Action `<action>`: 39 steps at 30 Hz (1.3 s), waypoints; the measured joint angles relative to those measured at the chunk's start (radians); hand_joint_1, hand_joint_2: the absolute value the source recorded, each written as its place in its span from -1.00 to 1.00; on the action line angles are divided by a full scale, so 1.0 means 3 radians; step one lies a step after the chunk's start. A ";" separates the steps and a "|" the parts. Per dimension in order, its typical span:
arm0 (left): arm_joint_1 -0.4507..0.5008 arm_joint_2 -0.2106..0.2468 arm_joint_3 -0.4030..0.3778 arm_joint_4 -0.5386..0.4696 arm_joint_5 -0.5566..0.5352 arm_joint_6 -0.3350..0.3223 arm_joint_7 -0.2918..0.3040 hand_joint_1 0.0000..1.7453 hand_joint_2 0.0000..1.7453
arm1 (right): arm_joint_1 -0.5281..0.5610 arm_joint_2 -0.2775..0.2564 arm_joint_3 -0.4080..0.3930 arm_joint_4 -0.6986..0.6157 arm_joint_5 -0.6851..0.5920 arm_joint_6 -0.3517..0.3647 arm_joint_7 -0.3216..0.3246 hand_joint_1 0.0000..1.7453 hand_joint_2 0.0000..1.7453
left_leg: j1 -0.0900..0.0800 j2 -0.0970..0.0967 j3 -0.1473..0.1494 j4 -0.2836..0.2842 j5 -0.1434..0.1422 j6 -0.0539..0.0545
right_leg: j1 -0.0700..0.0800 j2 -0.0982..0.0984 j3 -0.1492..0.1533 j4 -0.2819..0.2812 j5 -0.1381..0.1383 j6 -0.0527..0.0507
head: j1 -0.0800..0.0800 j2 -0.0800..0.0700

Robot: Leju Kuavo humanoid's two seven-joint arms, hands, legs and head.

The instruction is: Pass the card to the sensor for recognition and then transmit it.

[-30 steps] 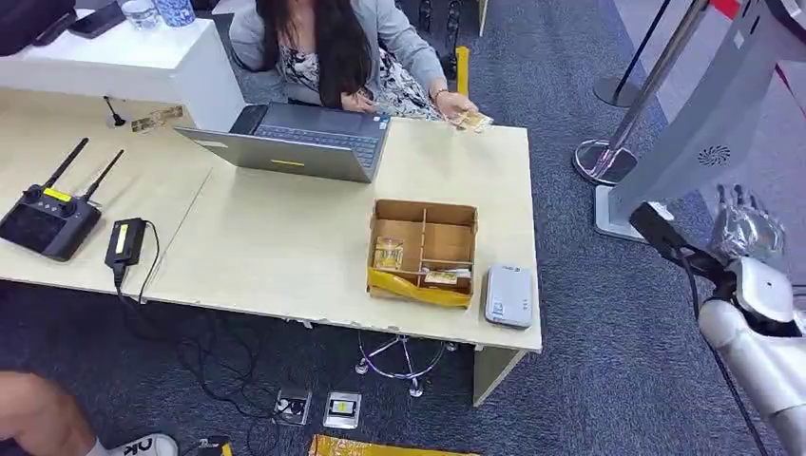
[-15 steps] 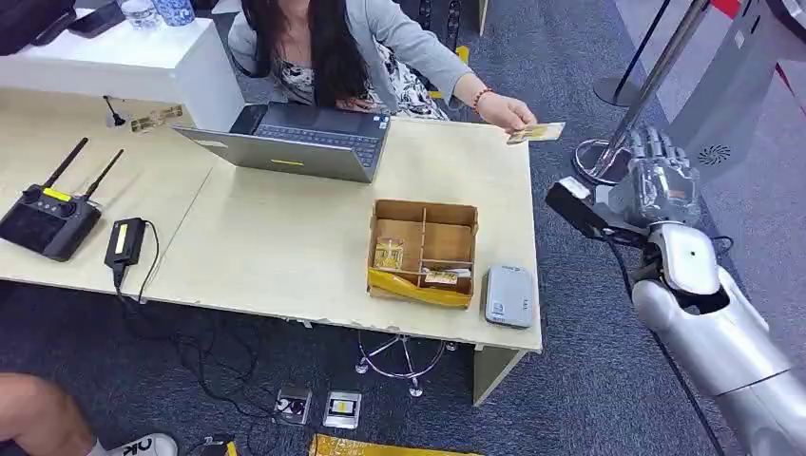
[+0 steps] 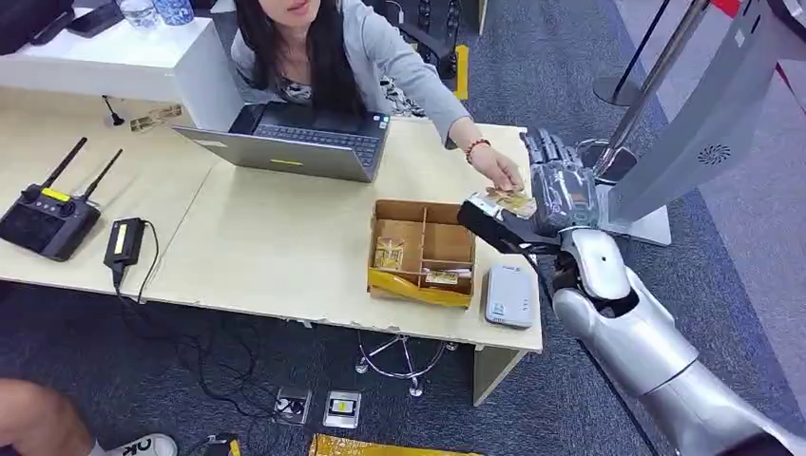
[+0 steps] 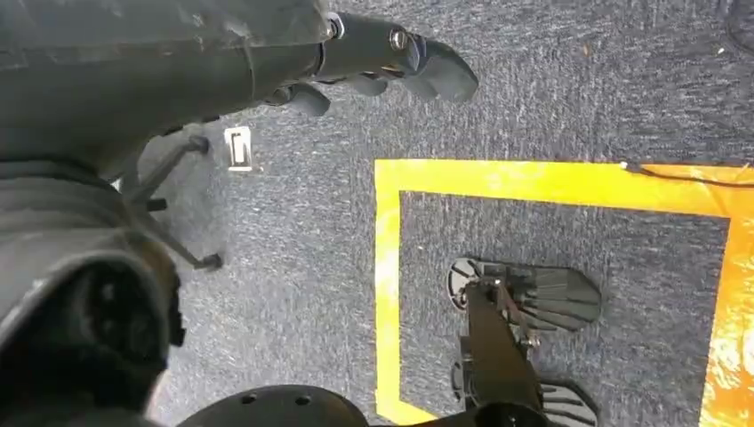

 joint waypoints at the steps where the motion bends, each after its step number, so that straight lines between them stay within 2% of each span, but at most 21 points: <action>1: -0.0001 -0.0001 0.0000 0.0000 0.0000 0.0000 0.0000 -1.00 -1.00 | 0.0013 0.0020 0.0012 0.0000 0.0018 0.0000 0.0004 -1.00 1.00 | 0.0000 0.0000 0.0000 0.0000 0.0000 0.0000 | 0.0000 -0.0001 0.0000 0.0000 0.0000 0.0000 | 0.0000 0.0000; 3: 0.0000 -0.0005 0.0000 0.0000 0.0000 -0.0001 0.0000 -1.00 -1.00 | 0.0045 0.0052 0.0042 0.0000 0.0046 -0.0006 0.0015 -1.00 1.00 | 0.0000 -0.0001 0.0000 0.0000 0.0000 0.0000 | 0.0000 -0.0001 0.0000 0.0000 0.0000 0.0000 | 0.0000 0.0000; 4: 0.0001 -0.0005 0.0000 0.0001 0.0003 -0.0001 -0.0002 -1.00 -1.00 | 0.0059 0.0061 0.0055 0.0000 0.0054 -0.0015 0.0022 0.68 1.00 | 0.0000 0.0000 0.0000 0.0000 0.0000 0.0000 | 0.0000 -0.0001 -0.0001 0.0000 0.0000 0.0000 | 0.0000 0.0000; 5: 0.0001 -0.0005 0.0000 0.0001 0.0003 0.0000 -0.0008 -1.00 -1.00 | 0.0071 0.0067 0.0056 -0.0001 0.0063 -0.0019 0.0022 1.00 1.00 | 0.0000 0.0000 0.0000 0.0000 0.0000 0.0000 | 0.0000 -0.0001 0.0000 0.0000 0.0000 0.0000 | -0.0001 0.0000; 10: 0.0002 -0.0006 -0.0001 0.0001 -0.0020 -0.0036 -0.0097 -1.00 -1.00 | 0.0128 0.0087 0.0056 -0.0001 0.0093 -0.0111 0.0019 1.00 1.00 | 0.0000 0.0000 0.0000 0.0000 0.0000 0.0000 | 0.0000 0.0000 -0.0001 0.0000 0.0000 0.0000 | -0.0001 0.0000; 16: 0.0004 -0.0006 -0.0001 0.0001 -0.0028 -0.0051 -0.0116 -1.00 -1.00 | 0.0190 0.0087 0.0054 -0.0001 0.0092 -0.0145 0.0008 1.00 1.00 | 0.0000 0.0000 0.0000 0.0000 0.0000 0.0000 | 0.0000 0.0000 -0.0001 0.0000 0.0000 0.0000 | -0.0001 0.0000; 29: 0.0024 -0.0005 -0.0001 0.0001 -0.0024 0.0005 -0.0004 -1.00 -1.00 | 0.0230 0.0087 0.0026 -0.0010 0.0141 -0.0153 -0.0039 1.00 1.00 | 0.0000 0.0000 0.0001 0.0000 0.0000 0.0000 | 0.0000 0.0002 -0.0001 0.0000 0.0000 0.0000 | 0.0000 0.0000; 38: 0.0044 -0.0005 -0.0001 0.0001 -0.0010 0.0001 -0.0029 -1.00 -1.00 | 0.0247 0.0084 0.0026 -0.0011 0.0154 -0.0156 -0.0022 1.00 1.00 | 0.0000 0.0001 0.0001 0.0000 0.0000 0.0000 | 0.0000 0.0003 -0.0002 0.0000 0.0000 0.0000 | 0.0000 0.0000; 39: 0.0046 -0.0005 -0.0001 0.0001 -0.0008 0.0000 -0.0037 -1.00 -1.00 | 0.0261 0.0081 0.0026 -0.0011 0.0158 -0.0146 -0.0014 -1.00 1.00 | 0.0000 0.0001 0.0001 0.0000 0.0000 0.0000 | 0.0000 0.0003 -0.0002 0.0000 0.0000 0.0000 | 0.0000 0.0000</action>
